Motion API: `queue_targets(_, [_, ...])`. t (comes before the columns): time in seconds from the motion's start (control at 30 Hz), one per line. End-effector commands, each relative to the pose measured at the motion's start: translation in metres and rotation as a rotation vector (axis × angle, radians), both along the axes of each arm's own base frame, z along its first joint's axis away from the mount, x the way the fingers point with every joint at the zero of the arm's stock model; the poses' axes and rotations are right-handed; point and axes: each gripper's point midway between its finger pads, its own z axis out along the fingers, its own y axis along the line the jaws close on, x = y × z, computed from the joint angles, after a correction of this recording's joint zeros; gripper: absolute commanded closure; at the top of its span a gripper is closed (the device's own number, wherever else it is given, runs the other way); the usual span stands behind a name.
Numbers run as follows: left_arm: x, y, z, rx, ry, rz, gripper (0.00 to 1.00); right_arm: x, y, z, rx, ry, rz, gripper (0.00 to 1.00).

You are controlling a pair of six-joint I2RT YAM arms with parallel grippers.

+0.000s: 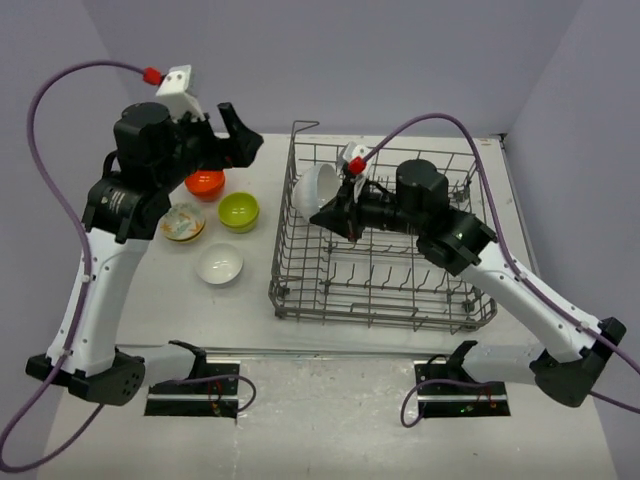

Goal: Unload the bowls from the dish rack

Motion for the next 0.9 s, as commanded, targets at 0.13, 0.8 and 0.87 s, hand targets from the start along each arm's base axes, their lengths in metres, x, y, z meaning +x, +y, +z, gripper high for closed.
queue_targets(0.13, [-0.029, -0.123, 0.016, 0.069, 0.015, -0.324, 0.0, -0.041, -0.035, -0.028, -0.503, -0.179, -0.057, 1.0])
queue_targets(0.8, [-0.061, -0.176, -0.114, 0.392, 0.289, -0.44, 0.19, -0.046, -0.037, -0.031, -0.645, -0.254, -0.215, 1.0])
queue_targets(0.87, [-0.059, -0.176, -0.116, 0.402, 0.288, -0.427, 0.39, -0.042, -0.037, -0.031, -0.657, -0.261, -0.235, 1.0])
